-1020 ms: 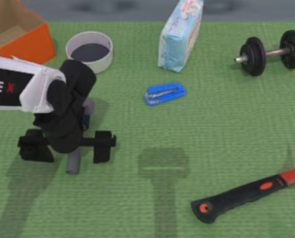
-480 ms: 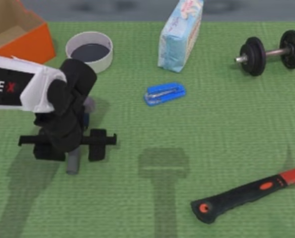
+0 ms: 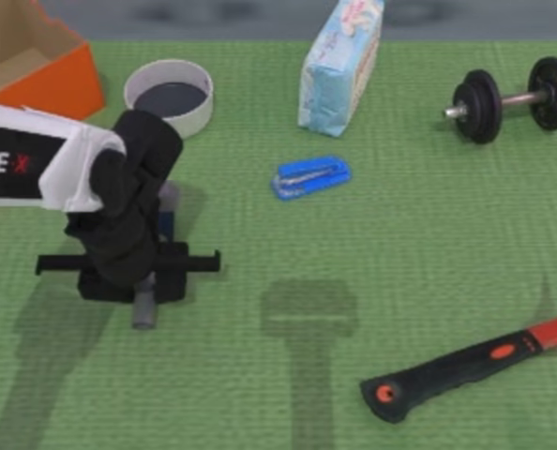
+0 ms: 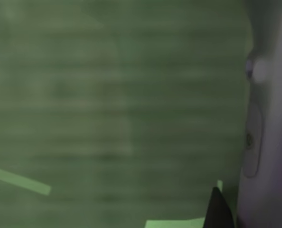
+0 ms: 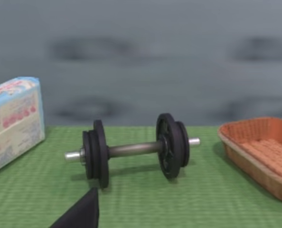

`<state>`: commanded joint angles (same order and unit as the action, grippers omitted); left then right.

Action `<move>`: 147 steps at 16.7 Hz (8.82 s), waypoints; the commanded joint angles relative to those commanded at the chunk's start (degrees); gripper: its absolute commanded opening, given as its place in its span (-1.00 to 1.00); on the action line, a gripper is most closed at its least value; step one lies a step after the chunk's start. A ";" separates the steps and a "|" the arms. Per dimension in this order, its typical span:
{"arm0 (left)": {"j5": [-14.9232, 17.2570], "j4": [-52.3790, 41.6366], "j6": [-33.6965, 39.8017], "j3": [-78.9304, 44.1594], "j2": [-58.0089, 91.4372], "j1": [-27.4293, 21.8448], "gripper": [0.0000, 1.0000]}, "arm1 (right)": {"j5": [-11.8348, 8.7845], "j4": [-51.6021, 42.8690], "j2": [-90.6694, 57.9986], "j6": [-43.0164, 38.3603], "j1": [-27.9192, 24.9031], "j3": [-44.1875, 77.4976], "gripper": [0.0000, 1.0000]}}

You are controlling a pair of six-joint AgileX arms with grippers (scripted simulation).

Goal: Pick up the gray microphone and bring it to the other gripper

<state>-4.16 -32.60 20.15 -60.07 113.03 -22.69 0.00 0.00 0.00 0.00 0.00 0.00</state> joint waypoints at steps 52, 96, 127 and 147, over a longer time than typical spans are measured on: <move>12.75 79.92 -21.11 16.62 -23.78 -13.63 -1.00 | 0.00 0.00 0.00 0.00 0.00 0.00 1.00; 12.75 79.92 -21.11 16.62 -23.78 -13.63 -1.00 | -7.74 37.20 -92.71 -1.84 -37.34 56.89 0.85; 12.75 79.92 -21.11 16.62 -23.78 -13.63 0.51 | -7.74 37.20 -92.71 -1.84 -37.34 56.89 -1.00; 12.83 77.35 -22.13 28.87 -37.53 -9.96 1.00 | -12.96 37.32 -86.93 -1.64 -31.81 52.39 -1.00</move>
<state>8.67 44.75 -1.99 -31.20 75.50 -32.65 -12.96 37.32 -86.93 -1.64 -31.81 52.39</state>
